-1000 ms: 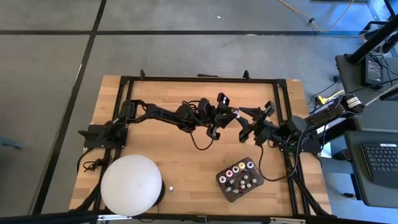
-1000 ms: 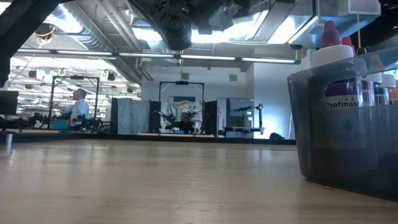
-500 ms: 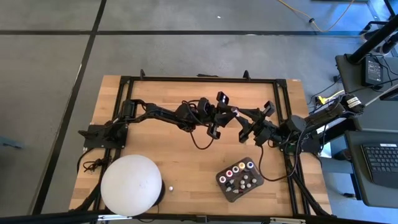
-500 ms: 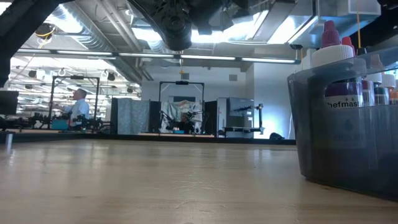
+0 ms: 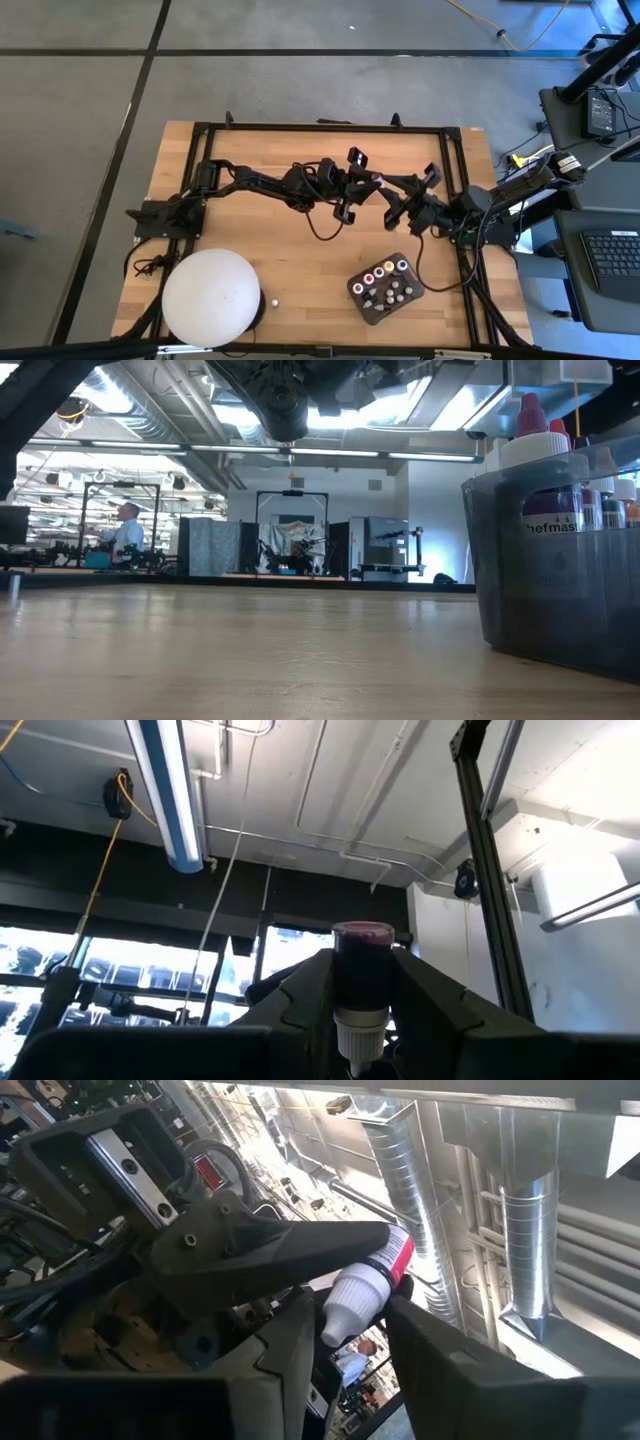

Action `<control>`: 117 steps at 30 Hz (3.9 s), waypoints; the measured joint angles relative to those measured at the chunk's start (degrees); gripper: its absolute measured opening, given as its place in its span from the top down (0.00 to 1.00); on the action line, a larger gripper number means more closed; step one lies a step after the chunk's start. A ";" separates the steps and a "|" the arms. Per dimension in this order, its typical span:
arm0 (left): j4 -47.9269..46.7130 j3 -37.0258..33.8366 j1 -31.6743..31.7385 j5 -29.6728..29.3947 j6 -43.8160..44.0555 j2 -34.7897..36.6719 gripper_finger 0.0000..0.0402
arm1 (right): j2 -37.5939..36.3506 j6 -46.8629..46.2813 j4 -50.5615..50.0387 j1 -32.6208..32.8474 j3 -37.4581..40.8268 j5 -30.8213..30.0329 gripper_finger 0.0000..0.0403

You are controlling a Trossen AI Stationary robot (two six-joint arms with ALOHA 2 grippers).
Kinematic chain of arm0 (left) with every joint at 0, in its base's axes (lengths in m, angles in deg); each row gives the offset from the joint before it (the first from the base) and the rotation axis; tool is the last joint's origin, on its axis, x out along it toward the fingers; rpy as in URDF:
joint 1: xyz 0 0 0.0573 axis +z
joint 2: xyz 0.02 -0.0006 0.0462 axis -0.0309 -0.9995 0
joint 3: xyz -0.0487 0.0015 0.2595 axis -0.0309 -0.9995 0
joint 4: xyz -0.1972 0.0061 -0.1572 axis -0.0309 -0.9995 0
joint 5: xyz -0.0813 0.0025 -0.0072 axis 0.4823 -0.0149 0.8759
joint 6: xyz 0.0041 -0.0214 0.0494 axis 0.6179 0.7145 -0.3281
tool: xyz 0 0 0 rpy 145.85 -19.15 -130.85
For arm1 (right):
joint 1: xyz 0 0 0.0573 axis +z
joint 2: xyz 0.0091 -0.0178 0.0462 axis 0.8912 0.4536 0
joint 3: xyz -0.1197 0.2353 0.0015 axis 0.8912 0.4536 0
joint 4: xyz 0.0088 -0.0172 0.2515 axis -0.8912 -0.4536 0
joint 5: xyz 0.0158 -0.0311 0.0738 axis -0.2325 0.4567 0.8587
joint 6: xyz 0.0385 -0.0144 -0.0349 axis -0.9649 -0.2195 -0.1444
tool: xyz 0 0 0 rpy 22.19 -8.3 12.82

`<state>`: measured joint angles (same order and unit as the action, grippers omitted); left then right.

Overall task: Pick & Place food coloring
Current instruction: Put the small red food coloring bottle into the bin

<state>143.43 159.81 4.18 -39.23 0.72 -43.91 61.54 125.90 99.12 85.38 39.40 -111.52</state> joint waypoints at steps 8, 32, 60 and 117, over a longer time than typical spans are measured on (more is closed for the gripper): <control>-0.30 -0.11 -0.02 -3.50 1.92 -0.04 0.79 | 0.02 4.33 0.30 1.19 0.00 -0.62 0.52; -0.01 -0.13 -0.15 -5.38 5.91 -0.09 0.79 | 0.07 15.91 0.80 1.55 0.00 -6.58 0.39; 0.01 -0.13 -1.20 -3.89 6.88 -0.09 0.79 | 0.07 13.39 3.06 1.39 0.00 -2.03 0.62; -0.75 -0.07 -1.38 -3.07 7.52 0.02 0.79 | -0.02 12.14 3.01 0.72 0.02 1.50 0.79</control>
<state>142.68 159.74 2.80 -42.30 8.24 -43.89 61.52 138.05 102.14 86.10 39.42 -110.03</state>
